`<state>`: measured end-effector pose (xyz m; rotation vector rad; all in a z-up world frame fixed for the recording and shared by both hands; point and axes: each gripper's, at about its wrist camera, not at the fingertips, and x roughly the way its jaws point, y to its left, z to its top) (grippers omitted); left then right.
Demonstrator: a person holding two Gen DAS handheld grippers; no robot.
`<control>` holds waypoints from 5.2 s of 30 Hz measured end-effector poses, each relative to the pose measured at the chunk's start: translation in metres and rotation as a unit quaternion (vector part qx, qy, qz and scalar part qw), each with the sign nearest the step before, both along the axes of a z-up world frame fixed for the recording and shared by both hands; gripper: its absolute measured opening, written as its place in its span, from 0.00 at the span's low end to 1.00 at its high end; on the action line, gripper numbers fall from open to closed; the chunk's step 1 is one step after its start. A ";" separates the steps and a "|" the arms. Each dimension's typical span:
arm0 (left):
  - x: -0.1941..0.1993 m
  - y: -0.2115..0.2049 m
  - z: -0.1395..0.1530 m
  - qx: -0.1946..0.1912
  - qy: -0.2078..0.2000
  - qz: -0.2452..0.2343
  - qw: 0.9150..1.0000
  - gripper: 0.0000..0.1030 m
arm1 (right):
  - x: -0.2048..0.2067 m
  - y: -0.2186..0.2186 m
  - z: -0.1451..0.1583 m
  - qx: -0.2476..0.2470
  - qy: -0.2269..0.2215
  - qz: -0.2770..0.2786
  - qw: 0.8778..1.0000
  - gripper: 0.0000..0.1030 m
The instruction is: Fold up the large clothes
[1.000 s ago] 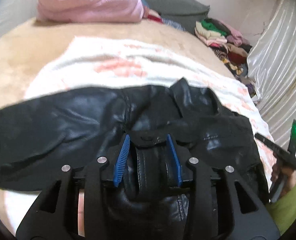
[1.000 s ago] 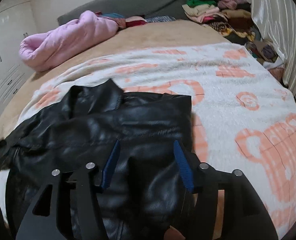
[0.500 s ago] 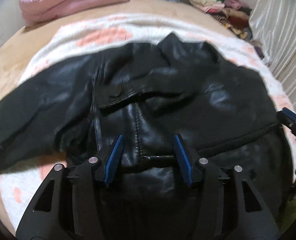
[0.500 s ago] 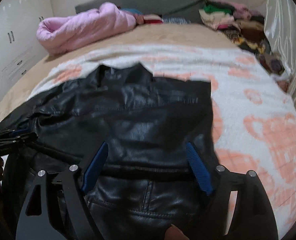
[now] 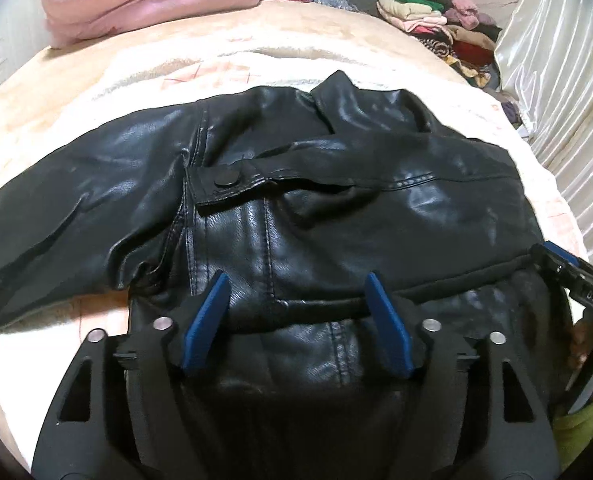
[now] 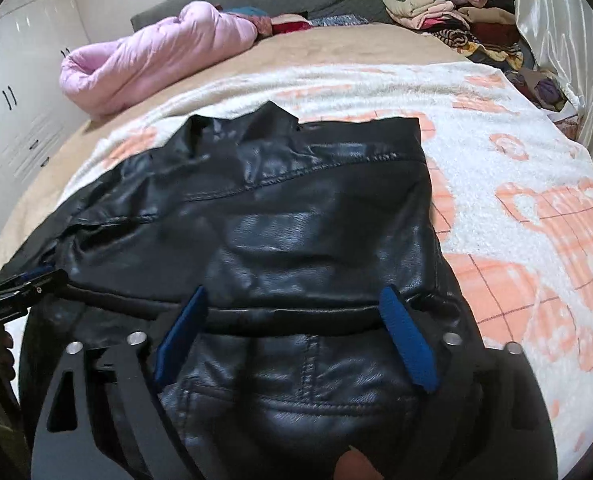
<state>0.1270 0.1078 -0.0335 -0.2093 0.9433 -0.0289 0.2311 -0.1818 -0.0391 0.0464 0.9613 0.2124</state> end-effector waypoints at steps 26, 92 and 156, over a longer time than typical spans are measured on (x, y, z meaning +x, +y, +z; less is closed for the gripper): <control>-0.039 0.031 0.041 0.004 -0.035 0.071 0.997 0.91 | -0.027 0.073 0.059 0.014 -0.060 0.065 0.996 0.96; -0.141 0.248 0.012 -0.065 -0.034 0.334 0.940 0.91 | -0.028 0.343 0.054 0.007 -0.061 0.289 0.955 0.96; -0.099 0.108 0.196 0.023 -0.267 0.217 0.938 0.00 | -0.028 0.086 0.072 0.122 -0.075 0.079 0.986 0.96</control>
